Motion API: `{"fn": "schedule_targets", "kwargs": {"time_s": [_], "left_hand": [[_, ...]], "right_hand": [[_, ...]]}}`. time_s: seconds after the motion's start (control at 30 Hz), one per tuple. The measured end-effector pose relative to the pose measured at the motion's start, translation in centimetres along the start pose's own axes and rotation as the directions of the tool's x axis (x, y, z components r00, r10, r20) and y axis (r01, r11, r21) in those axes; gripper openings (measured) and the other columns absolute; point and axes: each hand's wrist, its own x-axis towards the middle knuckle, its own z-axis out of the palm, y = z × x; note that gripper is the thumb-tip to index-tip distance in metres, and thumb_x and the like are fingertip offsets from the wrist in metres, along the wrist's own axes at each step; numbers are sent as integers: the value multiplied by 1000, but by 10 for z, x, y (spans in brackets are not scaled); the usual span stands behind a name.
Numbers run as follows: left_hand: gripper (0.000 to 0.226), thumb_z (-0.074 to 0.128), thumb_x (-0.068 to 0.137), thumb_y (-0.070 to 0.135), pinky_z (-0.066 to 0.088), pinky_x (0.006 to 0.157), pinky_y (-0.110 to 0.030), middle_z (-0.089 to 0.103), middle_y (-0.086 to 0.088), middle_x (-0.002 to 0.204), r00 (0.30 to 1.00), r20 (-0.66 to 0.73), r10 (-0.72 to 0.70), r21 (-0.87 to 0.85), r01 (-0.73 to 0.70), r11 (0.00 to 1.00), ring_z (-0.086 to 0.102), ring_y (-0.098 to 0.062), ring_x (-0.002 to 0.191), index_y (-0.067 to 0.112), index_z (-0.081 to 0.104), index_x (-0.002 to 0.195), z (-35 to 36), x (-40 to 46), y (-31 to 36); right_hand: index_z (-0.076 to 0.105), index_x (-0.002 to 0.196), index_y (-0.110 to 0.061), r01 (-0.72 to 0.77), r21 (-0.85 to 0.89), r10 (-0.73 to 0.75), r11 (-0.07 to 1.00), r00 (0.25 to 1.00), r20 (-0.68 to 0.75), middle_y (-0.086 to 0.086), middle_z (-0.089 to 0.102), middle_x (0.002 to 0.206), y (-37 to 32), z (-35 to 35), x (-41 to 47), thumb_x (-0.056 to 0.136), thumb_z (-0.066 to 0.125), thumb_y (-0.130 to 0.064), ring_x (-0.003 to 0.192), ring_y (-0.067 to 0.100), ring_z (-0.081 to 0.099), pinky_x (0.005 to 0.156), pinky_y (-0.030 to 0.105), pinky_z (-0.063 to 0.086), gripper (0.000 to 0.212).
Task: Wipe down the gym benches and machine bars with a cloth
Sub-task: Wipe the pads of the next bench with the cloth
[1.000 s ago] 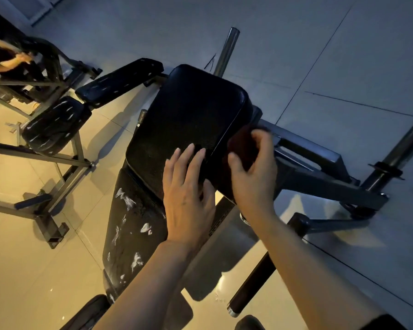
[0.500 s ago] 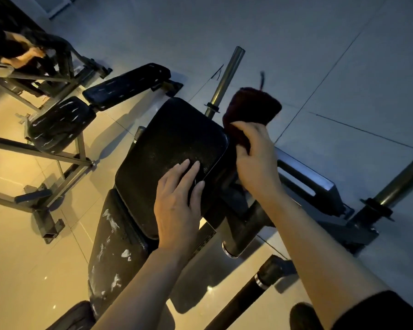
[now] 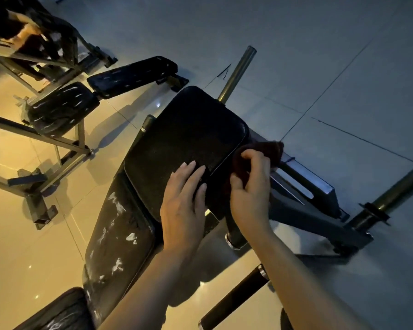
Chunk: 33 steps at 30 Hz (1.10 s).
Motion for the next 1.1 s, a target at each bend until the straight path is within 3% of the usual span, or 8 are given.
{"fn": "schedule_targets", "kwargs": {"time_s": [0.13,0.3,0.43,0.6,0.8,0.87,1.0,1.1], "left_hand": [[36,52,95,15,39,107,-53,49,-3,140,1000,-9,26,2,-26,1000,40,-16,134,15,56,131,-21,-30,-35],[35,52,95,16,41,103,-53,50,-5,138,998,47,32,46,-34,998,43,-20,130,15,59,129,-60,-58,-84],[37,53,93,19,41,104,-51,51,-7,138,993,103,62,22,-65,998,43,-20,129,14,60,129,-78,-79,-114],[40,56,92,20,44,100,-51,52,-7,135,993,97,63,-8,-63,998,47,-21,124,12,57,131,-89,-111,-136],[39,59,91,16,47,93,-50,57,-7,124,992,106,63,12,-64,998,53,-22,113,9,58,129,-98,-162,-165],[40,61,90,14,46,94,-52,57,-7,125,990,127,63,16,-65,998,52,-22,116,10,57,130,-94,-174,-168],[46,61,90,13,40,105,-51,55,-7,136,984,167,63,49,-73,996,47,-18,123,11,53,135,-86,-183,-166],[59,70,83,7,33,112,-44,51,-8,142,969,238,62,102,-88,991,48,-22,127,10,50,138,-83,-185,-162]], "right_hand": [[45,119,-20,19,-18,-19,1000,1000,3,-8,37,124,4,35,-45,86,57,10,105,-11,43,81,-1,40,46],[44,118,-19,-10,15,11,1000,997,-79,-6,36,125,5,77,-88,86,56,11,104,-24,39,79,-3,39,46],[41,113,-26,-14,34,17,999,995,-95,-8,34,127,8,109,-121,86,56,11,109,-15,43,80,3,45,48],[44,108,-26,-31,-36,29,999,998,-63,-5,40,122,18,124,-145,86,52,15,107,2,46,78,-3,38,47],[43,107,-21,-124,-115,126,986,992,18,0,42,122,36,145,-183,86,51,15,103,7,44,71,-6,33,42],[45,109,-17,-150,-97,156,984,986,57,2,44,122,42,143,-190,88,51,14,104,10,46,68,-5,35,38],[46,120,-10,-145,-57,146,988,989,0,0,42,123,48,142,-190,90,53,9,104,7,43,70,-5,35,36],[47,121,-13,-157,-113,170,981,978,119,-1,42,125,58,144,-198,90,53,8,107,7,42,71,-6,32,37]]}}
